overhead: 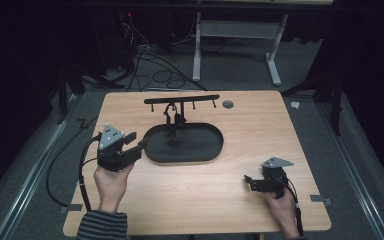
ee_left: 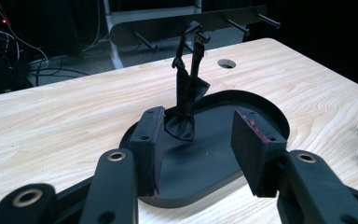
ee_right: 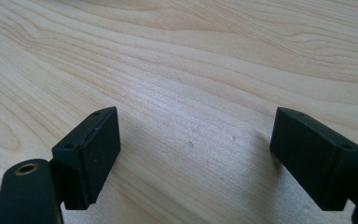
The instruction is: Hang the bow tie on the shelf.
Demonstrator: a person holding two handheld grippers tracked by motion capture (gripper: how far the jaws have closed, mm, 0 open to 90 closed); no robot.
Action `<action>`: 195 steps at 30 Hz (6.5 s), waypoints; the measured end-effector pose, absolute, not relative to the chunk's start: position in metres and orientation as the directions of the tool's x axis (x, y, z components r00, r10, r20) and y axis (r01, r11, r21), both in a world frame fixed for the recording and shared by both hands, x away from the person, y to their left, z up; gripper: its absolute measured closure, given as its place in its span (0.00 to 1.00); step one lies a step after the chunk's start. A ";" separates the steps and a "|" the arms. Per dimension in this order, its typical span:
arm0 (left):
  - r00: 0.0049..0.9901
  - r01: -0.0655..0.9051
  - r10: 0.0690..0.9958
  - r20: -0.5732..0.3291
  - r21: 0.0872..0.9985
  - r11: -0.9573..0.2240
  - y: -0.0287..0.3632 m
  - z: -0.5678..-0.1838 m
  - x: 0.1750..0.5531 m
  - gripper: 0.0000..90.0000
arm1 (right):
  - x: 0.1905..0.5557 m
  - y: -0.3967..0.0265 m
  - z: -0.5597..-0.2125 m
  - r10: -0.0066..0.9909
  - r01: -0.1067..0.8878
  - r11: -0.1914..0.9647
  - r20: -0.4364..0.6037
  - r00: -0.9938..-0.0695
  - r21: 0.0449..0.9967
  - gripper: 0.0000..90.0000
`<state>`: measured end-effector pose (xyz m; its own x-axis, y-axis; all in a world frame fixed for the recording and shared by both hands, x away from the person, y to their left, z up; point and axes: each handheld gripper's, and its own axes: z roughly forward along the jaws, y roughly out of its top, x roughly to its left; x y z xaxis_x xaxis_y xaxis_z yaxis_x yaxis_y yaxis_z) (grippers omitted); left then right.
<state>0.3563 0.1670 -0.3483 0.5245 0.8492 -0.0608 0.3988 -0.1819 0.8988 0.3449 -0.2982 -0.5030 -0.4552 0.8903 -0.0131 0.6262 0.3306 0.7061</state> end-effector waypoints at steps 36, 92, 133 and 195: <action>0.501 0.442 0.857 -0.124 0.888 -0.129 0.181 -0.374 0.337 0.59 | 0.345 -0.298 -0.503 0.890 0.627 0.329 -0.011 -0.455 0.706 0.19; 0.500 0.505 0.849 -0.172 0.854 -0.124 0.172 -0.414 0.317 0.58 | 0.344 -0.298 -0.503 0.890 0.627 0.330 -0.012 -0.455 0.706 0.19; 0.481 0.582 0.864 -0.148 0.791 -0.188 0.150 -0.456 0.336 0.57 | 0.344 -0.298 -0.503 0.891 0.627 0.329 -0.011 -0.454 0.706 0.19; 0.427 0.587 0.904 0.019 0.754 -0.294 0.130 -0.493 0.357 0.52 | 0.344 -0.298 -0.503 0.890 0.627 0.332 -0.013 -0.456 0.704 0.19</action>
